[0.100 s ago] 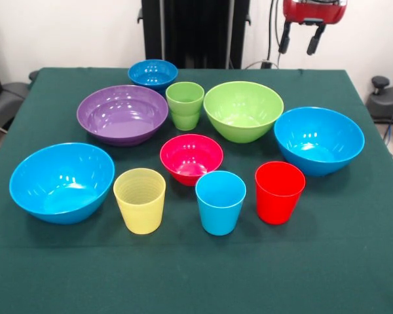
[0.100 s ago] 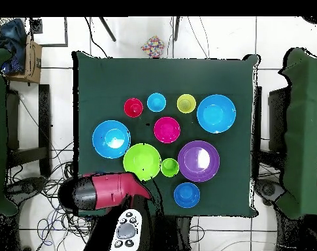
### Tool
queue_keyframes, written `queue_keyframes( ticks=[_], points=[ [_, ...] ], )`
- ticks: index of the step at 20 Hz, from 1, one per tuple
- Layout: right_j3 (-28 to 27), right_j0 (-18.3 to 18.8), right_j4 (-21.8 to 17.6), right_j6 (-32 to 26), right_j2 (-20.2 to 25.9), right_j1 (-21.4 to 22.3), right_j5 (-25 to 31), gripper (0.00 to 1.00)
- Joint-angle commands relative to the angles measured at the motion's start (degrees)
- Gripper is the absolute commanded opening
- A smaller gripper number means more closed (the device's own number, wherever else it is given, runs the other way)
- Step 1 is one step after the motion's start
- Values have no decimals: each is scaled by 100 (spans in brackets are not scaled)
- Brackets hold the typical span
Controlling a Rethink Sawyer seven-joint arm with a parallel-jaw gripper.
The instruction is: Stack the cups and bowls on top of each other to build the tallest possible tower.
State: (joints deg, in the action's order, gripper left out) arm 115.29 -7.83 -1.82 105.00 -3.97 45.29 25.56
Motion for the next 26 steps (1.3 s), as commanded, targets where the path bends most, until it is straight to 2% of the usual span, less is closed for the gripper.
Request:
queue_keyframes(
  ticks=[1, 26],
  points=[
    [291, 87, 7, 833, 259, -178, -370, 100],
    [384, 124, 16, 833, 304, -198, -435, 100]
  ],
)
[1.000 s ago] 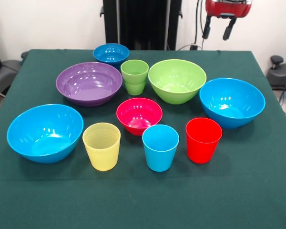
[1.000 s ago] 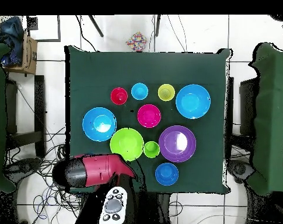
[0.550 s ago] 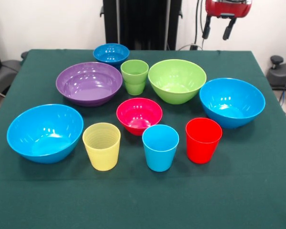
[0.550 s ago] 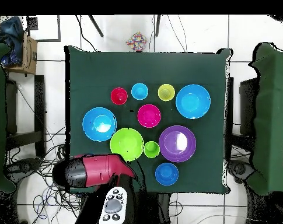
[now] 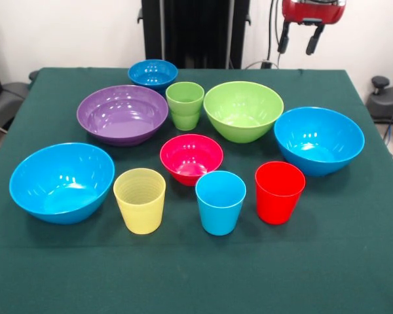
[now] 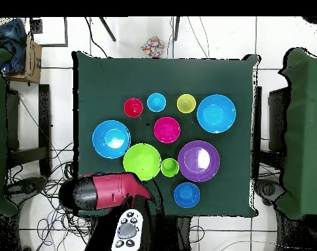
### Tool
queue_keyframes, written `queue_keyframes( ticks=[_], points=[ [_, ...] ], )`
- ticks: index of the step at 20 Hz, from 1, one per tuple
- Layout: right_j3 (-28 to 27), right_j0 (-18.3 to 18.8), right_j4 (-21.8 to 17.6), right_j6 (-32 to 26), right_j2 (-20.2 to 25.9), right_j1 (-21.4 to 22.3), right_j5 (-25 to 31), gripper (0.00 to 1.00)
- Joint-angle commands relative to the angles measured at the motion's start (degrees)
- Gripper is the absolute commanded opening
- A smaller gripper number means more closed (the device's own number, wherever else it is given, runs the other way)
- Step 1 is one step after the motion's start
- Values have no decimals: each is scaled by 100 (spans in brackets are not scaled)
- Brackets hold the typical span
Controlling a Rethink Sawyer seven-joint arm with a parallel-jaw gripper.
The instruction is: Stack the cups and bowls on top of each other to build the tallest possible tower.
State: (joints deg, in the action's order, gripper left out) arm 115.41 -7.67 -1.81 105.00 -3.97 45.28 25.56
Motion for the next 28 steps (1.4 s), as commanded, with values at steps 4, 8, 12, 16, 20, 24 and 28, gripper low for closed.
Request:
queue_keyframes(
  ticks=[4, 8, 12, 16, 20, 24, 28],
  points=[
    [431, 145, -2, 817, 318, -193, -506, 100],
    [456, 158, -4, 806, 332, -199, -511, 100],
    [479, 159, -13, 801, 342, -232, -542, 100],
    [487, 127, -16, 816, 316, -226, -552, 100],
    [497, 142, -21, 797, 326, -236, -589, 100],
    [491, 131, -23, 783, 306, -193, -553, 100],
    [470, 102, -6, 792, 306, -210, -518, 100]
  ],
)
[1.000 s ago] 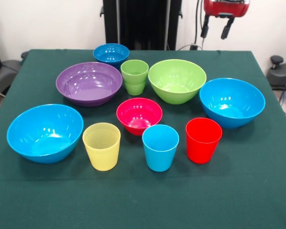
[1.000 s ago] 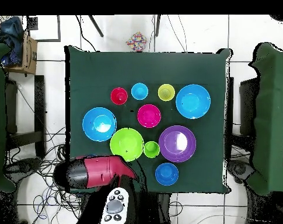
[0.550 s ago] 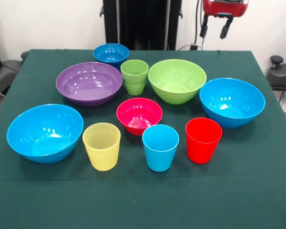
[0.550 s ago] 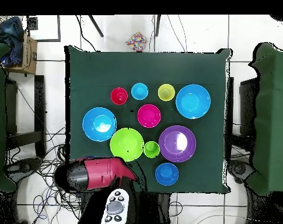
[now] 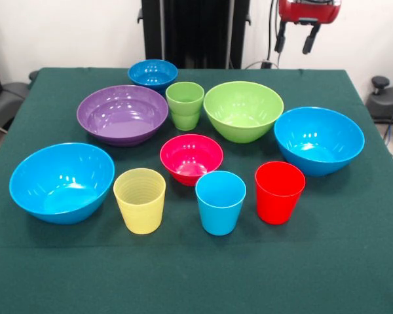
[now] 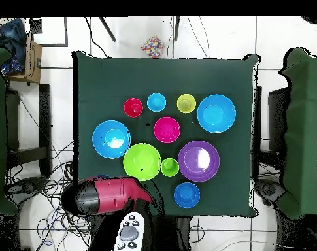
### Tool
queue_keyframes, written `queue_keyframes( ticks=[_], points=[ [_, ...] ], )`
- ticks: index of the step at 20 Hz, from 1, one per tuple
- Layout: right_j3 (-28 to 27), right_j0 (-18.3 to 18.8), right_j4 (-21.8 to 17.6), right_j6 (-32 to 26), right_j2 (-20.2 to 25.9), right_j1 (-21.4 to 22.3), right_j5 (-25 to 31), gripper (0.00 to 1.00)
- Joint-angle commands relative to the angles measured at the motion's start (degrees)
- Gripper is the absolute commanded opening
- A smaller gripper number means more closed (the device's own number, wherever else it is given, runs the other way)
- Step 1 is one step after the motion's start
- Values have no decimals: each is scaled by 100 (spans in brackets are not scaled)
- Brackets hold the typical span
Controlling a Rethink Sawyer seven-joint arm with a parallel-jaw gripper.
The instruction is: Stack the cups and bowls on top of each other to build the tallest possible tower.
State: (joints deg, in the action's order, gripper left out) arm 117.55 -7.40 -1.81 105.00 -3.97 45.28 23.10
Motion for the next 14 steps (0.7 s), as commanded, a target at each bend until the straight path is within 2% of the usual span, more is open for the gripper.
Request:
queue_keyframes(
  ticks=[1, 5, 14],
  points=[
    [240, 29, -6, 816, 278, -202, -242, 100],
    [235, -116, 6, 928, 192, -189, -238, 100],
    [265, -63, -36, 856, 154, -115, -226, 100]
  ],
)
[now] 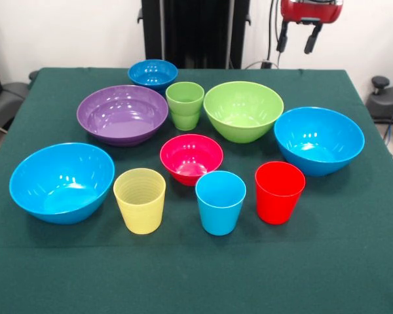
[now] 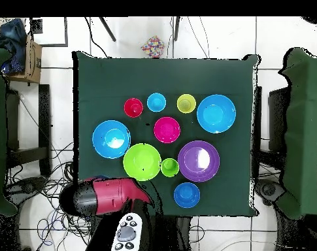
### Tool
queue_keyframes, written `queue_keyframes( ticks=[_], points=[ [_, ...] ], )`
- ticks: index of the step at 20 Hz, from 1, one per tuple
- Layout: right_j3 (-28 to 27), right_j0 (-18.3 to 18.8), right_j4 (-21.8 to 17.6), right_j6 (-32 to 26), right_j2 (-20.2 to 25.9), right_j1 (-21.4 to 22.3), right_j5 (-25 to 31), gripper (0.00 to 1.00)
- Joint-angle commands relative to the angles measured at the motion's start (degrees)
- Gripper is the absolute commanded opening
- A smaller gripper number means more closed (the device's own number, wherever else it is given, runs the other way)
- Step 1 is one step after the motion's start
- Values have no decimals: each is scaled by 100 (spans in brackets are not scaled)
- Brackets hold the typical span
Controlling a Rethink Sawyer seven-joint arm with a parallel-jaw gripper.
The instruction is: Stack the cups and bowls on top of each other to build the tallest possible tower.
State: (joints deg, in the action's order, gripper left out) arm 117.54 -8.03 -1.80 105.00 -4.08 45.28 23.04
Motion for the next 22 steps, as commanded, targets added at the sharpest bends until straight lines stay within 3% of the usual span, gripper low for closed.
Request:
queue_keyframes(
  ticks=[1, 14, 22],
  points=[
    [257, -6, -40, 850, 152, -101, -184, 100],
    [193, -71, -118, 791, 11, -60, -60, 100],
    [-77, -357, -75, 852, -166, -193, 217, 100]
  ],
)
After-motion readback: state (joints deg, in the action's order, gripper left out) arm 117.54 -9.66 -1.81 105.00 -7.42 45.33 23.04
